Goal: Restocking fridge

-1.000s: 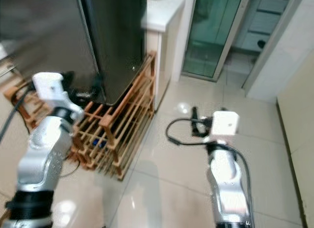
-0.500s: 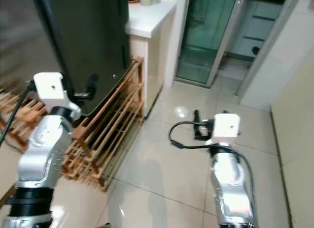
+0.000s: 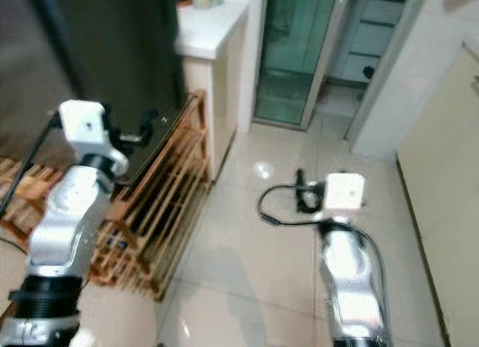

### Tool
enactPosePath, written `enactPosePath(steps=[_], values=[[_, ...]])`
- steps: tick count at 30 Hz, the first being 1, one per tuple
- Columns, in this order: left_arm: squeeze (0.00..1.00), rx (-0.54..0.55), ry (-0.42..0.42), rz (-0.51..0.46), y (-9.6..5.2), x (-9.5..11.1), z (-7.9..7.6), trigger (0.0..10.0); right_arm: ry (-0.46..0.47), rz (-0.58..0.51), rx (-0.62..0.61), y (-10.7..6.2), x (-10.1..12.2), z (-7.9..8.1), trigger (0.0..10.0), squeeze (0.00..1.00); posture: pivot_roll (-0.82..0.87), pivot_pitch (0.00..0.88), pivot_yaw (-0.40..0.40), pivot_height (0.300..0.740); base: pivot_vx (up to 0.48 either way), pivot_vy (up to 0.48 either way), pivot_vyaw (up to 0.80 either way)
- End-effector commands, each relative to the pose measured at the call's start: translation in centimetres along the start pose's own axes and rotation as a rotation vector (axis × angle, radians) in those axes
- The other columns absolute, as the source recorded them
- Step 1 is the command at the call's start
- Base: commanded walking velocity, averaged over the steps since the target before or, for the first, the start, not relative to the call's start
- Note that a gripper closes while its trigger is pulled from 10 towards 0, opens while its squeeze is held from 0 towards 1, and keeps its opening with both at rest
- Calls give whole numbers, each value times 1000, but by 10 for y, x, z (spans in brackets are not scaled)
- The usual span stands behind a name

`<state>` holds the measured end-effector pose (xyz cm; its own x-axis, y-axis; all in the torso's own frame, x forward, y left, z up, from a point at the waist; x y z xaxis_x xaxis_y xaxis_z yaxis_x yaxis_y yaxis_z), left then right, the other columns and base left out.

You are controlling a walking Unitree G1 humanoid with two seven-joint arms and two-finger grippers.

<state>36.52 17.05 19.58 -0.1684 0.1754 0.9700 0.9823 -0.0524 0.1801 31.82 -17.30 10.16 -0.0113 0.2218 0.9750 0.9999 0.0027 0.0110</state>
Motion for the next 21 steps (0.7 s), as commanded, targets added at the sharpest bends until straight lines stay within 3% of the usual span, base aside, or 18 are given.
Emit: enactPosePath(steps=[1,4,6,12,18,21], values=[[0,-45,20,7,3,-2,-14,10000,-20,8,-22,1,-3,-10,10000,0,-17,0,5,740,0,480,0],[0,-52,49,-18,3,1,-17,10000,-20,8,-22,1,-3,-10,10000,0,-15,0,4,740,0,472,0],[0,-64,80,-1,6,-1,-23,10000,-21,10,-21,2,-5,-9,10000,0,-13,0,6,740,0,0,0],[0,-80,71,0,7,-2,-26,10000,-4,6,-34,4,-4,-10,10000,0,-14,0,7,740,0,0,0],[0,-115,66,85,10,-23,-40,10000,15,23,-42,1,-10,-11,10000,0,-11,0,5,740,0,0,0],[0,-121,81,124,20,-35,-43,10000,18,20,-36,2,-9,-7,10000,0,-14,0,8,740,0,0,0]])
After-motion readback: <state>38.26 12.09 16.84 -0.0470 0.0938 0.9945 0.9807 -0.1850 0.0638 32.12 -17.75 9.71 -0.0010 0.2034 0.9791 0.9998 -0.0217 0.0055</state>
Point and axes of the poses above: a point about 5 cm out from each wrist's last joint towards the gripper, its own y axis pointing out of the wrist towards the gripper, its own x axis along the axis of the wrist's last joint, z = x × y, the point moved 5 cm from there along y, pointing out of the wrist towards the gripper, and after that the axes turned 11 degrees about -y, right-handed, at the moved point
